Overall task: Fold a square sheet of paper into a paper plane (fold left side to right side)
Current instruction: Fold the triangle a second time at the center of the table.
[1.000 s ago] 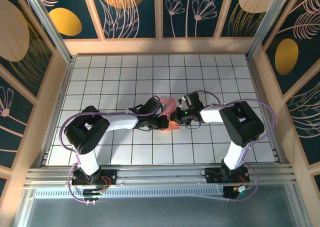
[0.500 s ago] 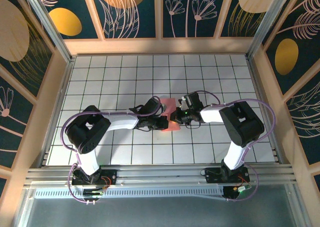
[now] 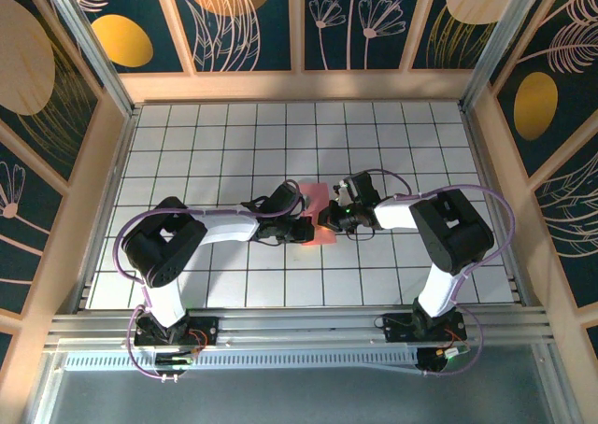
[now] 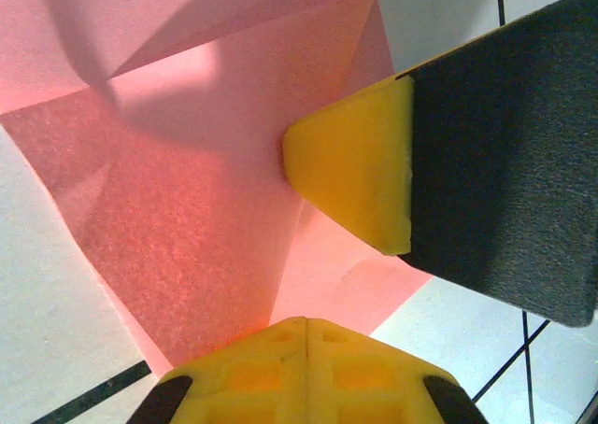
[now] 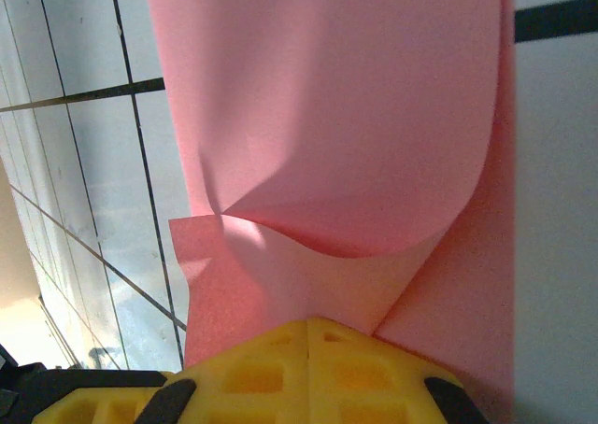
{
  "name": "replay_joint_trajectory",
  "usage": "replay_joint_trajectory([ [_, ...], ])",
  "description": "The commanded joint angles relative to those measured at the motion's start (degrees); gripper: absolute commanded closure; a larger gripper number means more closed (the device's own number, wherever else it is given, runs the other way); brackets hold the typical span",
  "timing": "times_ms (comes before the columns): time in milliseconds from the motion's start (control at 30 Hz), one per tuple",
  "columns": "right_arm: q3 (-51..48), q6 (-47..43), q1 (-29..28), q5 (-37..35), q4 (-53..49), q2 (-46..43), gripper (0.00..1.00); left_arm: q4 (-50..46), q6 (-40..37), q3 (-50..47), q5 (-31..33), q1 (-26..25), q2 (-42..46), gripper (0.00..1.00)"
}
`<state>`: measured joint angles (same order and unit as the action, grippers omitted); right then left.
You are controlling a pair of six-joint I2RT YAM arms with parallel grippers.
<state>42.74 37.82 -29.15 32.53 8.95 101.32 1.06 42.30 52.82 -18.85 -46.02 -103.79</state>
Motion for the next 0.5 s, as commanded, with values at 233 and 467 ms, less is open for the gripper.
replay_joint_trajectory([
  [233, -0.11, -1.44, -0.65, -2.65, -4.84, 2.34, 1.00, -1.43, 0.05, -1.09, 0.66, 0.43, -0.76, 0.95],
  [467, -0.20, -1.44, -0.74, -2.65, -4.84, 2.34, 1.00, -1.52, 0.20, -1.44, 0.84, 0.45, -0.49, 0.96],
])
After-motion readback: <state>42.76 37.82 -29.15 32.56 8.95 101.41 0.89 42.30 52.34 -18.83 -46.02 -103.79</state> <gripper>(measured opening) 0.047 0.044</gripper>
